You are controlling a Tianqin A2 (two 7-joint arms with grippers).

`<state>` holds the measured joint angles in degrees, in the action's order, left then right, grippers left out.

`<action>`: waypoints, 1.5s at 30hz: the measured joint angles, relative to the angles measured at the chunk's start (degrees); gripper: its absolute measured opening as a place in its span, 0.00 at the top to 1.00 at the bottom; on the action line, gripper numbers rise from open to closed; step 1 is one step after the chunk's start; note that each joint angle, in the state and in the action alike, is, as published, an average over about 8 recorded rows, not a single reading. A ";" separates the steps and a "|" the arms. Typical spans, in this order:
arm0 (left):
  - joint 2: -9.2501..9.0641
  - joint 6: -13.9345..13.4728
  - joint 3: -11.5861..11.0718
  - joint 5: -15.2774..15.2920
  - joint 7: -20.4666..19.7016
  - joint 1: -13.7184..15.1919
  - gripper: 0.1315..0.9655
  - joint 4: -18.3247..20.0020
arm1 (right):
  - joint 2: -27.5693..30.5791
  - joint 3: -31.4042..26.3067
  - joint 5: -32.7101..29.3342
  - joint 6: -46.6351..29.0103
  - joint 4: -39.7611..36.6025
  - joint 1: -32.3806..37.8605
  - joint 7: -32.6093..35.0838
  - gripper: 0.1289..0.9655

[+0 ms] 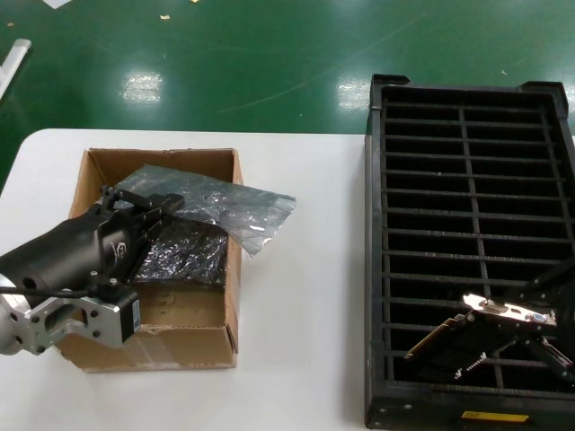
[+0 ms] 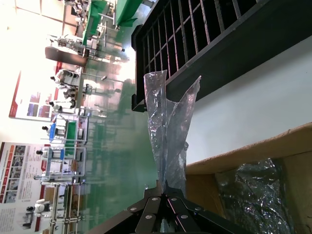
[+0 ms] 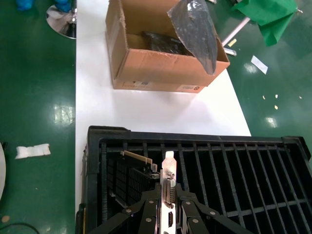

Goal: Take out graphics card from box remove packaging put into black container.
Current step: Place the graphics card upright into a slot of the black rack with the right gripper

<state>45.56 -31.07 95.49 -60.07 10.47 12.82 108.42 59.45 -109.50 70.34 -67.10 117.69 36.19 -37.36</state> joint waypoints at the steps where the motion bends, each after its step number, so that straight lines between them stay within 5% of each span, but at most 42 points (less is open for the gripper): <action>1: 0.00 0.00 0.00 0.00 0.00 0.00 0.99 0.00 | 0.02 0.10 -0.13 -0.07 0.08 -0.01 -0.45 0.94; 27: 0.00 0.00 0.00 0.00 0.00 0.00 0.99 0.00 | -1.07 1.21 -6.99 1.33 0.31 -4.74 -7.45 0.94; 45: 0.00 0.00 0.00 0.00 0.00 0.00 0.99 0.00 | -1.94 1.08 -5.45 0.43 0.31 -4.32 -6.99 0.95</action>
<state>45.56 -31.07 95.49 -60.07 10.47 12.82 108.42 57.51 -108.42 64.89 -66.68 118.00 31.88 -44.35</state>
